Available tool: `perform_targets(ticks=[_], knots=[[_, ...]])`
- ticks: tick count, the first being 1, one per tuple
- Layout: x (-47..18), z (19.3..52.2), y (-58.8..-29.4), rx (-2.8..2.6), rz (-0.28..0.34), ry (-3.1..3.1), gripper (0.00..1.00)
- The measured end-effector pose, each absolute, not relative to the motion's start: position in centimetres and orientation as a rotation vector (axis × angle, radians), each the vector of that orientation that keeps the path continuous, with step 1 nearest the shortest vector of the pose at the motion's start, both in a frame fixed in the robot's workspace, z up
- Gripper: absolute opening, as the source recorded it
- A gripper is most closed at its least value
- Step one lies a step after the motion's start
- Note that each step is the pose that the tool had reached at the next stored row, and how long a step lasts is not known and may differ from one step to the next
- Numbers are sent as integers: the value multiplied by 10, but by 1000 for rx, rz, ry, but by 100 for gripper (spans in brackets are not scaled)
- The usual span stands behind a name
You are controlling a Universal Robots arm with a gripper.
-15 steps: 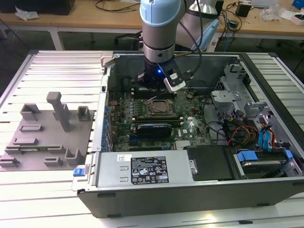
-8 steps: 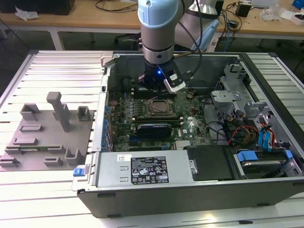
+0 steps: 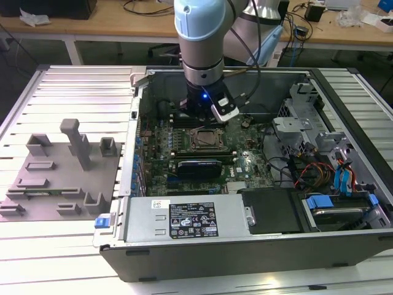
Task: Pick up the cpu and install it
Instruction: 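Install the first cpu locking lever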
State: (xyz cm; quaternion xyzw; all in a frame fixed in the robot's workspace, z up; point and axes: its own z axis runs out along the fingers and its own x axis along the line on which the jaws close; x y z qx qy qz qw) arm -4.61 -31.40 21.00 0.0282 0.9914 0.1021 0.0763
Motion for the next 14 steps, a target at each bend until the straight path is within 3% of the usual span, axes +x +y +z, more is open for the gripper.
perform_targets(ticks=[14], knots=[[-47, 209, -302, 117, 245, 2970, 11]])
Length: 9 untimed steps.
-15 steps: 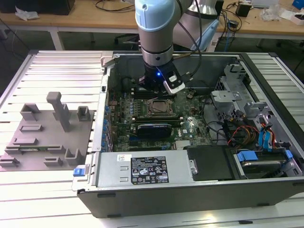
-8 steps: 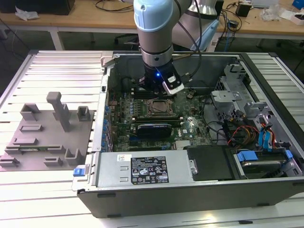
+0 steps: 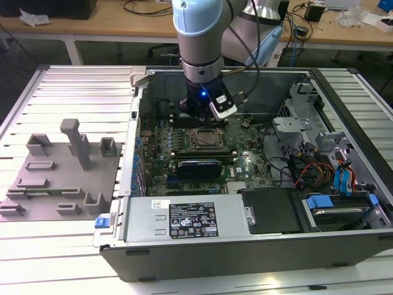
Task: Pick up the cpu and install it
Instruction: 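Install the first cpu locking lever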
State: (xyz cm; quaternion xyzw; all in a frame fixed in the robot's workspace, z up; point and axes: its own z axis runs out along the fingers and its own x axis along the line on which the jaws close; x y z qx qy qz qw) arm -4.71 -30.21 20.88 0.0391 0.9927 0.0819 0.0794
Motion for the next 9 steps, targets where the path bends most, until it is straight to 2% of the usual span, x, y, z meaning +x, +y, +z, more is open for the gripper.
perform_targets(ticks=[9], knots=[[-48, 206, -299, 159, 206, 2964, 11]])
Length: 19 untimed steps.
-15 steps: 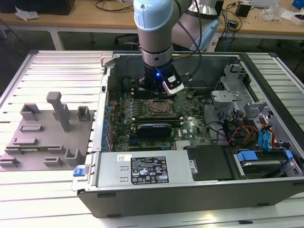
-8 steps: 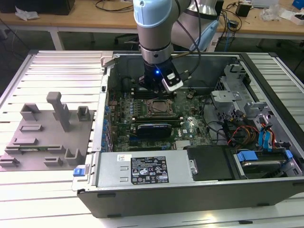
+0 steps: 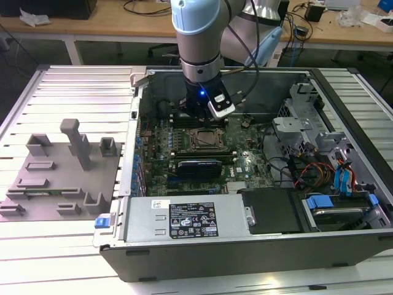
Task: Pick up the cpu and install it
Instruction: 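Install the first cpu locking lever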
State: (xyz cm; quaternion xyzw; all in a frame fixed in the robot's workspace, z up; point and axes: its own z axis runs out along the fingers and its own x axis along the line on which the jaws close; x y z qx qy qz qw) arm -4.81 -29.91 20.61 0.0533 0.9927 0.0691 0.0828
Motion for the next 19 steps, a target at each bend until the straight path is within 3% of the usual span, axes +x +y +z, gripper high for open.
perform_targets(ticks=[19], knots=[[-50, 202, -293, 395, 185, 2933, 11]])
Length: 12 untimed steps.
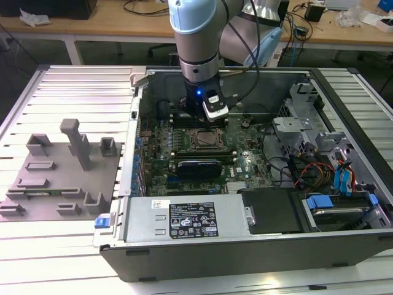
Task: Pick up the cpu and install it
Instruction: 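Install the first cpu locking lever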
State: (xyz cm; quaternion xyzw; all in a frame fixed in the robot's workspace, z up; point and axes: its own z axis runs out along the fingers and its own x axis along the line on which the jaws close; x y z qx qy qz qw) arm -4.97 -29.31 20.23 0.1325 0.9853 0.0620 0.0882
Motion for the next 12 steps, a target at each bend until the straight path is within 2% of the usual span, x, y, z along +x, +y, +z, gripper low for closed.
perform_targets(ticks=[9, 12], knots=[[-55, 201, -287, 433, 178, 2925, 11], [-55, 201, -287, 473, 156, 2914, 11]])
